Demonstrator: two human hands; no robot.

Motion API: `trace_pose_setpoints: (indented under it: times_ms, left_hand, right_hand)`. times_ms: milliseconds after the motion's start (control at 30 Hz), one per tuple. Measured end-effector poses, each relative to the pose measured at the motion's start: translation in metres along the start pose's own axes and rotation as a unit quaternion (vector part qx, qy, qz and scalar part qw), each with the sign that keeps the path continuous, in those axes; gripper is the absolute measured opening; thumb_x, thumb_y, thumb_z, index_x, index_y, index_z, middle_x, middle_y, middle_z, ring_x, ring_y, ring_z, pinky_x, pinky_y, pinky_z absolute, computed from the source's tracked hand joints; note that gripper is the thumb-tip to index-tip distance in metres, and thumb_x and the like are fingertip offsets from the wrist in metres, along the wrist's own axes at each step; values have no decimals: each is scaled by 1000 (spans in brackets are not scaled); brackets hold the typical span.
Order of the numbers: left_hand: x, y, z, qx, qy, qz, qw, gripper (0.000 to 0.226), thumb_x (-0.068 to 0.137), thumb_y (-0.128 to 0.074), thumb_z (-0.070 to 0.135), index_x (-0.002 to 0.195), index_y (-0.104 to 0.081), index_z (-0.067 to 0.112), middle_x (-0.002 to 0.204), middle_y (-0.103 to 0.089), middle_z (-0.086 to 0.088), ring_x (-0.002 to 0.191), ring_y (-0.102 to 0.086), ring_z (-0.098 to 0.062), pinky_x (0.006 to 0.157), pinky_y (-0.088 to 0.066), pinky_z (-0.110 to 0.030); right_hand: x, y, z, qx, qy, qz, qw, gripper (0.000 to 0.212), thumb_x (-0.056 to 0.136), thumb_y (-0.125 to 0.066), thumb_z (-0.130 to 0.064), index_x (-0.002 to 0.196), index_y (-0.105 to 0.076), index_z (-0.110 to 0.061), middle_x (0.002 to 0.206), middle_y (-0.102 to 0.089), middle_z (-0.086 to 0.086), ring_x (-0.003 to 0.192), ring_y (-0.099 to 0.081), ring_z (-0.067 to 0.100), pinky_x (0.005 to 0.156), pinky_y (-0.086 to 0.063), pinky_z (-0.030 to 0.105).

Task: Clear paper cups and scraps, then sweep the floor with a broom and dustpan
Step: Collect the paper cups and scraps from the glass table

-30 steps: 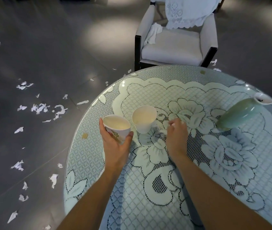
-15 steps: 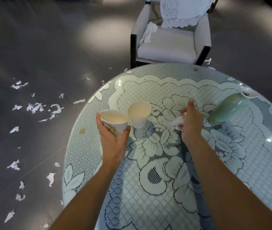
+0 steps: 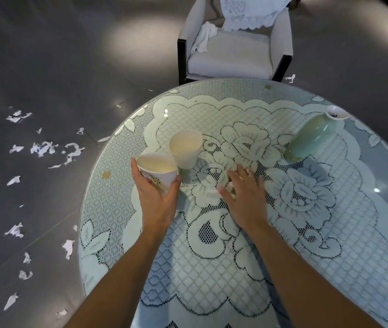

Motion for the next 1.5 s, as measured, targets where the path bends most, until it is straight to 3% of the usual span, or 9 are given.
trace_pose_setpoints:
  times_ms: [167,300,500,700,833,933,1167,1300,1500]
  left_hand:
    - [-3,-2,5,-8,-2,4,1000,109,75,-71,45,153,2,23,158,-18,-4,142,-25,-16,117,-27,-42]
    - [1,-1,9,-17,-5,4,1000,110,75,-73,47,152,4,26,158,-18,-4,142,-25,-15,117,-25,-38]
    - [15,11,15,-33,-15,28,999,106,79,-76,38,152,1,29,156,-22,-5,139,-29,-13,106,-29,-15]
    - [27,16,16,-27,-17,22,999,105,80,-74,38,152,2,30,157,-22,-4,139,-29,-12,109,-27,-22]
    - [31,13,11,-22,-14,2,1000,106,79,-74,39,151,3,31,158,-19,-6,142,-26,-17,115,-26,-33]
    - [33,12,4,-30,-1,1,1000,106,77,-72,42,151,2,32,157,-21,-6,141,-27,-17,112,-27,-29]
    - [37,17,-5,-26,8,8,1000,105,75,-71,46,150,1,35,155,-24,-5,139,-29,-17,112,-28,-32]
    - [39,19,-6,-20,9,4,1000,105,75,-72,47,150,0,35,154,-26,-4,137,-31,-16,112,-30,-37]
    - [34,19,-1,-22,-4,-23,999,103,73,-77,46,147,-4,41,149,-33,-6,132,-36,-15,106,-34,-32]
  right_hand:
    - [-5,16,3,191,-71,69,977,44,94,-46,6,135,-50,-8,137,-49,18,111,-57,23,82,-53,22]
    - [19,59,-7,321,-158,167,919,29,98,-43,-2,125,-54,-6,111,-58,7,90,-61,19,68,-53,16]
    - [75,104,-81,440,-87,165,878,34,102,-42,-34,90,-60,-8,72,-53,-10,58,-43,1,55,-36,15]
    - [92,82,-127,488,-50,62,869,10,100,-42,-11,98,-51,-16,94,-60,-6,88,-60,17,79,-50,29]
    - [85,59,-131,338,19,57,939,22,102,-40,-15,119,-53,-15,112,-65,2,107,-59,14,120,-9,35]
    - [82,41,-129,251,39,40,966,36,99,-46,-31,134,-49,-19,138,-53,3,132,-44,18,116,13,39]
    - [85,30,-132,81,80,32,993,72,83,-52,-67,138,-46,-21,153,-31,1,142,-22,19,115,-6,49]
    - [85,30,-131,105,80,2,991,78,79,-65,-58,141,-40,-17,138,-42,4,127,-35,21,96,-39,36]
    - [69,48,-109,230,-13,64,971,63,84,-68,-40,136,-46,-12,129,-46,11,116,-40,22,86,-35,26]
Point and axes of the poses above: each hand's wrist, its own x-axis towards the middle knuckle, its own y-axis out of the back of the hand, z = x × y, the point moved 7 cm from there along x, towards the middle knuckle
